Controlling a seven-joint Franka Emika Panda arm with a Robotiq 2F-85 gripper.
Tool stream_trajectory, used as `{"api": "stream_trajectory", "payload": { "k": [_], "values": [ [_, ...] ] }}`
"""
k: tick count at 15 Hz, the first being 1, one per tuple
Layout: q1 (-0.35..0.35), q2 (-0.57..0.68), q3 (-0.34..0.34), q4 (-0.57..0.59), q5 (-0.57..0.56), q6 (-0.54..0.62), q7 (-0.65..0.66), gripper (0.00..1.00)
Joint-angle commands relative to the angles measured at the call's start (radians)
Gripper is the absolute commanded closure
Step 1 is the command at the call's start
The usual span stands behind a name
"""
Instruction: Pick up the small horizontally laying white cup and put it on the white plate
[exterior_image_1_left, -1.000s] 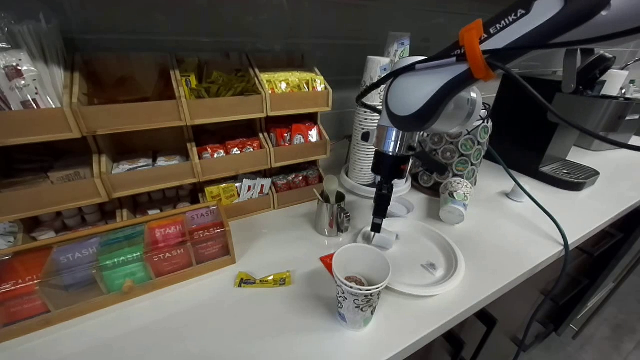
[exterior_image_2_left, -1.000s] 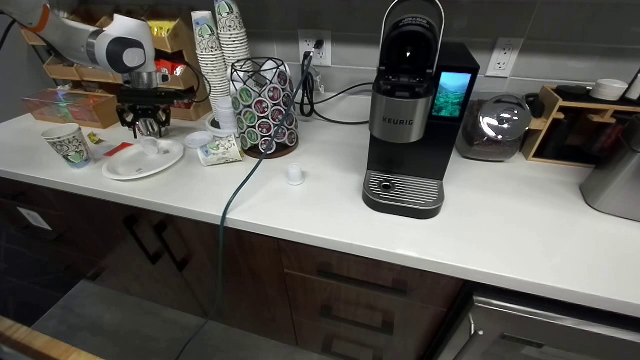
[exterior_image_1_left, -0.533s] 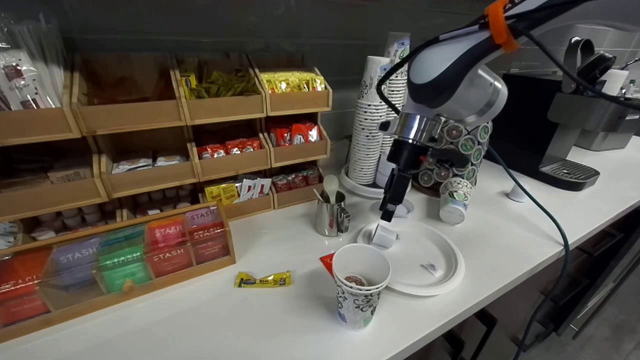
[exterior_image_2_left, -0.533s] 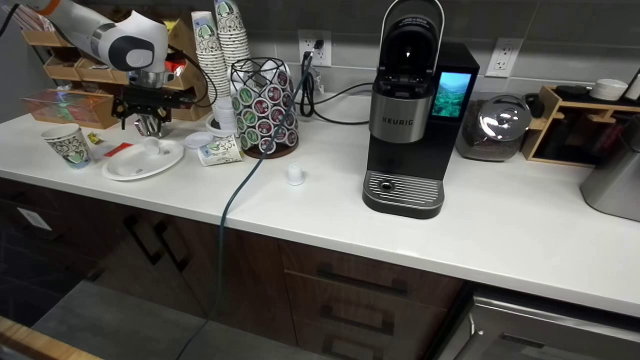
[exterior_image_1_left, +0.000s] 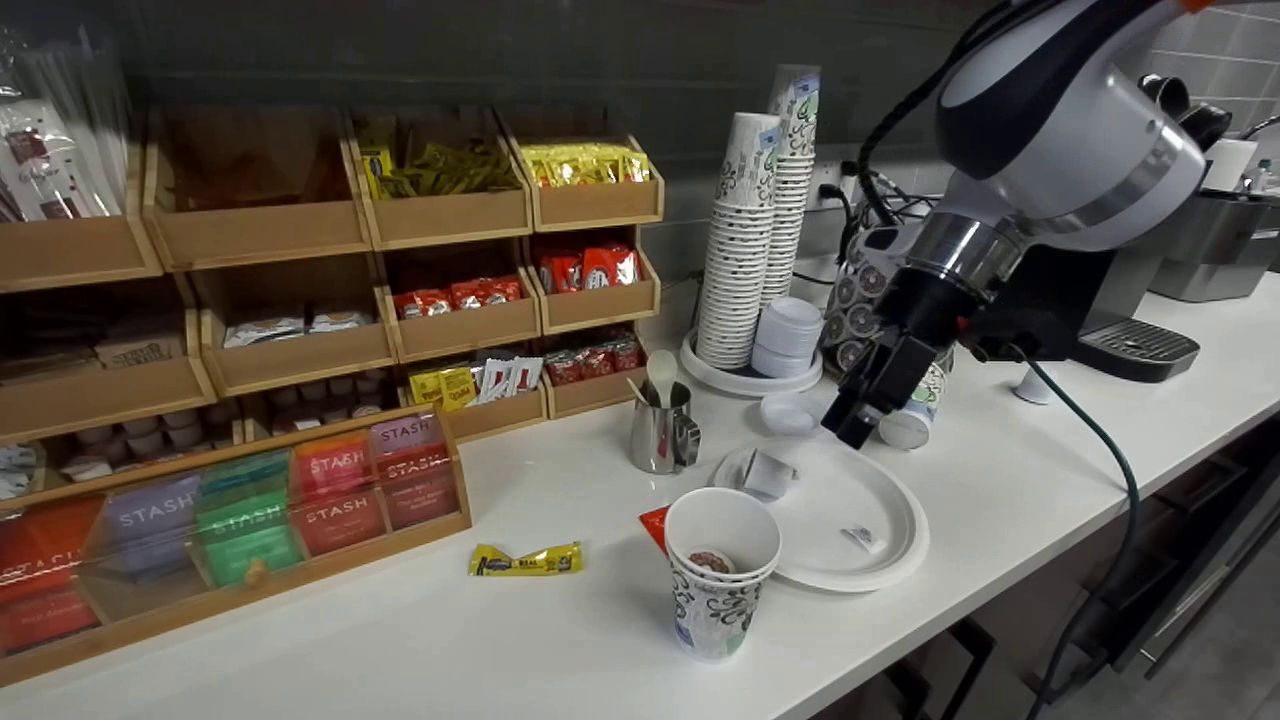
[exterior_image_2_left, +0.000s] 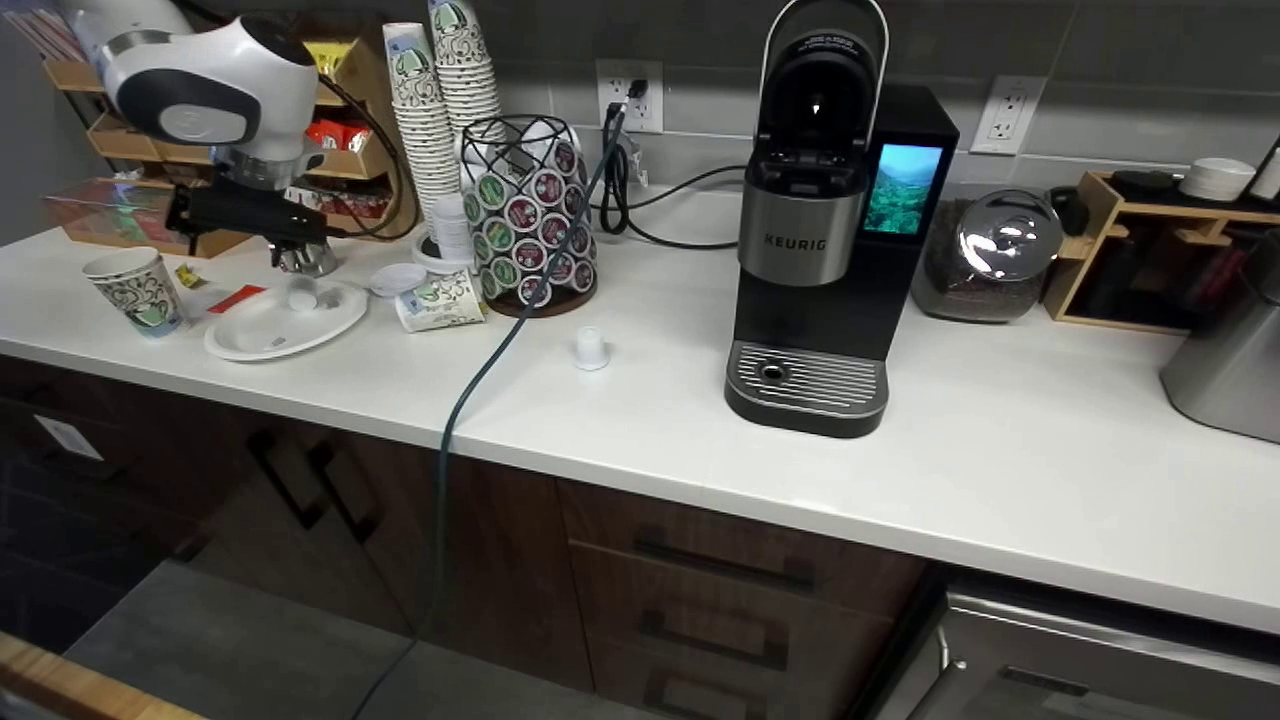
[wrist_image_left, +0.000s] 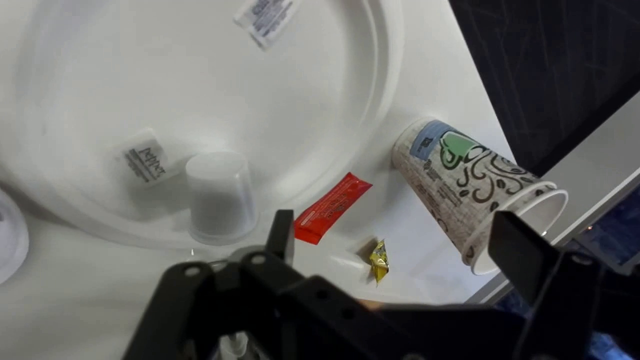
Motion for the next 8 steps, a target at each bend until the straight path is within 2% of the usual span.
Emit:
{"api": "stream_trajectory", "payload": {
  "k": [1, 6, 7, 8],
  "values": [
    [0.091, -0.201, -0.065, -0.249, 0.155, 0.118, 0.071, 0.00],
    [0.214, -0.430, -0.116, -0.543, 0.208, 0.216, 0.298, 0.00],
    [0.211, -0.295, -0.143, -0.405, 0.175, 0.171, 0.214, 0.00],
    [0.228, -0.326, -0.150, -0.442, 0.173, 0.180, 0.229, 0.00]
  ]
}}
